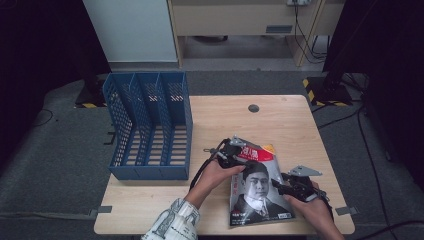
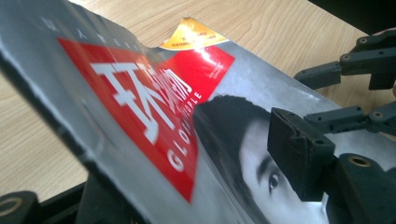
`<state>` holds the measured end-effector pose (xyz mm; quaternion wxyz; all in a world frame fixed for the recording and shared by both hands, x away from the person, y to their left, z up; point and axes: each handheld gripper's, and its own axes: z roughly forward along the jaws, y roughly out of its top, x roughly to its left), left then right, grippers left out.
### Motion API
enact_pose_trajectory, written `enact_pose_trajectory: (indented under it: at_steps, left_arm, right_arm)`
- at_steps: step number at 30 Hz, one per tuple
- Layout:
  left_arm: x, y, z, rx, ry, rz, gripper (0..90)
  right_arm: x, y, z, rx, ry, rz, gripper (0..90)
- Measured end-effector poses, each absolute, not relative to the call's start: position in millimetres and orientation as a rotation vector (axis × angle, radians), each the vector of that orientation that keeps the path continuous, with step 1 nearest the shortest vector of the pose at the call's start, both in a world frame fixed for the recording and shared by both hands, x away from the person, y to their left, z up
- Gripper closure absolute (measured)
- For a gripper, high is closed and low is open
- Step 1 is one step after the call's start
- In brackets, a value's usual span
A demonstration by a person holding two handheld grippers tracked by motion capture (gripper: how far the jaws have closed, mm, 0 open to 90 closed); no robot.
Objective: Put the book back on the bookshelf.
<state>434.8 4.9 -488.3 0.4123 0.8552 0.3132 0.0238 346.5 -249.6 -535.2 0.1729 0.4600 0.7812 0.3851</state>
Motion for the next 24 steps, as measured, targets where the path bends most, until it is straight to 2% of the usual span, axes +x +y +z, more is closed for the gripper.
enact_pose_trajectory:
  at_steps: [15,24]
  left_arm:
    - [442,-6,-494,2.172,0.770,0.054,49.3]
    - [444,0,-492,2.150,0.831,0.032,66.4]
  right_arm:
    - [344,-249,-536,1.292,2.225,1.105,49.0]
    - [344,-248,-536,1.283,2.223,1.101,48.5]
